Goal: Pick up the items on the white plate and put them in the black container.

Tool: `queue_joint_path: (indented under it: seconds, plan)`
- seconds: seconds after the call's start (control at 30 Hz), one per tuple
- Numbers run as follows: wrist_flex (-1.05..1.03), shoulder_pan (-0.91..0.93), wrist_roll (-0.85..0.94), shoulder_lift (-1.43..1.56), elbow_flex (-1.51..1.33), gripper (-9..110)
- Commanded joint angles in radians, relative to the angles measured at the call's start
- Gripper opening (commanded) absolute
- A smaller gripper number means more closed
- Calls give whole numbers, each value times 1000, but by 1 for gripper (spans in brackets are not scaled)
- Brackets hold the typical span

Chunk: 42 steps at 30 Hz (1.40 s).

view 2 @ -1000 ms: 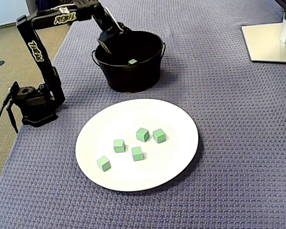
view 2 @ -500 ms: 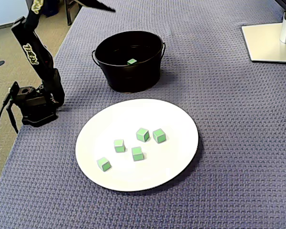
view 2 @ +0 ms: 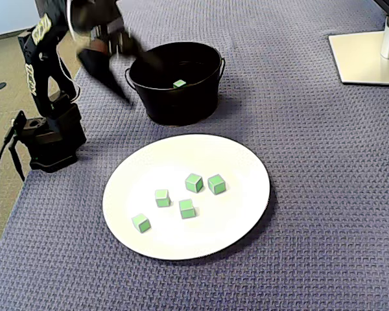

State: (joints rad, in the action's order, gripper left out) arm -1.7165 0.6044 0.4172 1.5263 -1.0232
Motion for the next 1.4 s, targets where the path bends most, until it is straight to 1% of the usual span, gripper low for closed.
queue_joint_path:
  seconds: [0.0,0.13,0.3,0.53,0.9,1.37]
  plan:
    - [92,55,40,-71,-112,31]
    - [137,80,44,-193,-109,30]
    - [172,92,74,-362,-20,29]
    - [204,104,143,-494,38,29]
    - [193,80,146,-588,46,25]
    - [204,55,152,-606,15,15]
